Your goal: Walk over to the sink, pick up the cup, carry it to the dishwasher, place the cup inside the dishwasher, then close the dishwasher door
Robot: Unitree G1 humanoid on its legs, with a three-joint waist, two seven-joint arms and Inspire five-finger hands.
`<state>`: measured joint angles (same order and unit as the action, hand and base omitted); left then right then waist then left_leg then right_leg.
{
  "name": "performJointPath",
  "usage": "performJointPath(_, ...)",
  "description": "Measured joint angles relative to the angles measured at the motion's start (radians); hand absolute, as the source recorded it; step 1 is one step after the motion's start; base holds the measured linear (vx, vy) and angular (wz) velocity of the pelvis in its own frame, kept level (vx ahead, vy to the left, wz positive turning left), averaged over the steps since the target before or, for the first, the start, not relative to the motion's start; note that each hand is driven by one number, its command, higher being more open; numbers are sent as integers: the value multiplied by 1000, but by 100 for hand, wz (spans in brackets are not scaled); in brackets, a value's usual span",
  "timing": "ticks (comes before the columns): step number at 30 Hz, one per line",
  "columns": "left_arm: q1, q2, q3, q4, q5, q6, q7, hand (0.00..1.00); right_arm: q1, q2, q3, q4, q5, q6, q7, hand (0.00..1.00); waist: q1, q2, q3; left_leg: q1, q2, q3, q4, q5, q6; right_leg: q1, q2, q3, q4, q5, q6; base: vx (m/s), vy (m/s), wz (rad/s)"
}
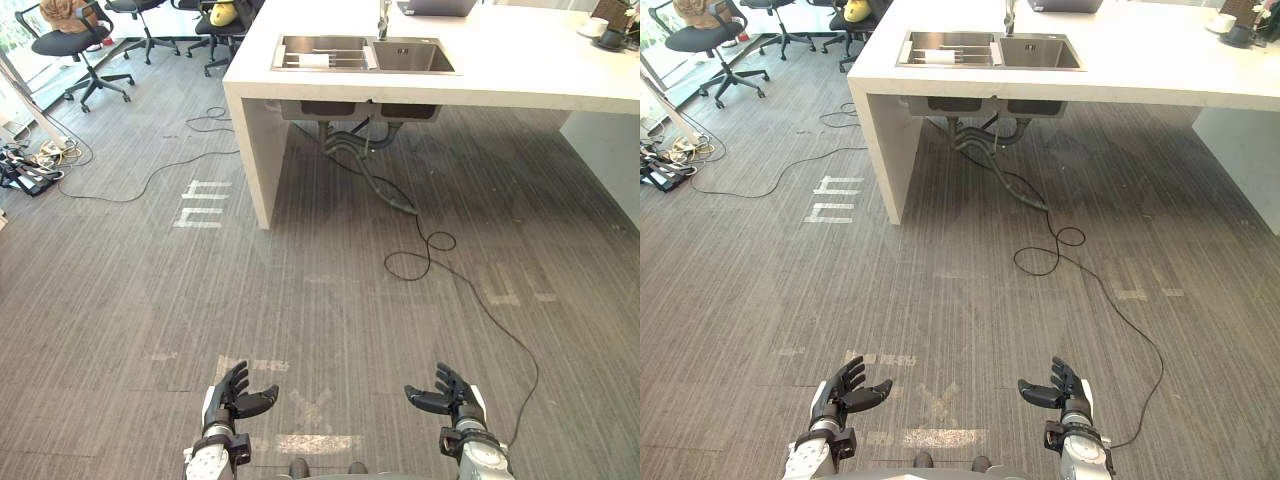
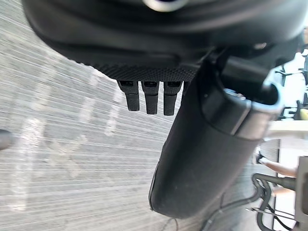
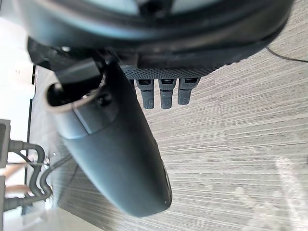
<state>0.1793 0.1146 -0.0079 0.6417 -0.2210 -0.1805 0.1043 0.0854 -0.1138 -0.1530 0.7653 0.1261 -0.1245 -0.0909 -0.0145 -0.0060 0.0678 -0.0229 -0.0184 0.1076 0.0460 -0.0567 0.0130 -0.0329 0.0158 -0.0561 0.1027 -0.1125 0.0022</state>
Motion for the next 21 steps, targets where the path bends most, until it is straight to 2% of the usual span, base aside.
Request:
performJointPath(2, 2, -1, 0, -31, -17, 0, 0, 90, -3, 0, -1, -21, 6, 0, -5, 90, 3, 1, 6, -27, 4, 15, 65, -46, 2, -27, -2, 12, 56, -39, 3, 89, -3, -22)
performJointPath(5, 2, -1, 0, -88, -23, 0, 2, 90, -12, -2, 0, -53, 8, 0, -11, 90, 2, -8, 32, -74, 1, 38, 211, -144, 23, -104, -22, 26, 263, -150, 20, 114, 8, -21)
performJointPath(6, -3, -1, -1, -96, -32, -1, 2, 90, -22, -3, 0, -53, 8, 3, -14, 90, 2, -8, 47, -72, 1, 44, 246, -175, 25, -130, -31, 13, 354, -172, 42, 191, 22, -17)
performJointPath(8, -13, 1, -4, -98, -34, -1, 2, 90, -26, -3, 0, -53, 8, 4, -16, 90, -2, -12, 60, -52, 1, 45, 262, -206, 30, -182, -47, -15, 511, -178, 53, 219, 30, -4)
performJointPath(9, -19, 9, -14, -102, -34, -1, 3, 90, -26, -1, 1, -52, 8, 4, -16, 90, -2, -23, 75, -20, -2, 41, 262, -225, 34, -222, -68, -38, 641, -169, 75, 229, 24, 5)
performJointPath(10, -20, 15, -22, -102, -34, -1, 4, 90, -25, -2, 1, -51, 7, 6, -16, 90, -3, -26, 81, -3, -3, 37, 263, -236, 37, -241, -81, -54, 694, -179, 81, 261, 16, 8)
performJointPath(11, -19, 20, -29, -102, -34, 0, 4, 90, -24, -4, 1, -50, 7, 8, -16, 90, -3, -29, 83, 24, -4, 33, 265, -260, 35, -268, -105, -76, 743, -215, 69, 223, 12, 6)
performJointPath(14, -40, 19, -33, -103, -36, 0, 6, 90, -32, -22, 2, -51, 6, 8, -15, 90, -8, -22, 88, 64, 5, -2, 264, -297, 26, -346, -141, -116, 710, -253, 58, 437, -41, 28)
performJointPath(15, -60, 11, -33, -99, -38, -1, 8, 90, -49, -44, 6, -37, 6, 10, -13, 90, -15, 5, 105, 93, 40, -17, 255, -304, 13, -399, -127, -148, 634, -238, 35, 430, -77, 29)
performJointPath(16, -61, 10, -32, -100, -41, -1, 10, 90, -53, -47, 7, -35, 6, 11, -12, 90, -14, 9, 104, 101, 47, -16, 254, -306, -5, -410, -114, -161, 569, -204, 18, 442, -84, 23)
performJointPath(17, -58, 21, -32, -100, -47, -2, 14, 90, -49, -47, 9, -36, 6, 10, -12, 90, -14, 0, 100, 126, 50, -16, 253, -317, -27, -415, -111, -171, 451, -101, -15, 424, -102, 13)
performJointPath(18, -62, 16, -26, -82, -56, 0, 17, 90, -41, -59, 11, -29, 6, 10, -13, 90, -18, 13, 93, 164, 67, -20, 262, -351, -73, -408, -113, -192, 462, -12, -67, 464, -115, 6)
performJointPath(19, -61, 10, -21, -80, -56, 2, 21, 90, -47, -62, 10, -24, 6, 15, -13, 90, -17, 31, 82, 161, 90, -16, 280, -352, -78, -403, -96, -208, 467, -27, -84, 570, -150, 4)
performJointPath(20, -70, 5, -20, -81, -55, 1, 22, 90, -47, -63, 10, -29, 6, 15, -14, 90, -21, 42, 76, 125, 114, -20, 359, -321, -95, -375, -75, -219, 442, -53, -79, 540, -161, 6)
performJointPath(21, -89, -3, -22, -75, -55, 2, 22, 90, -53, -64, 12, -28, 8, 15, -12, 90, -28, 46, 79, 51, 133, -28, 533, -250, -89, -316, -58, -231, 378, -56, -83, 520, -177, 17)
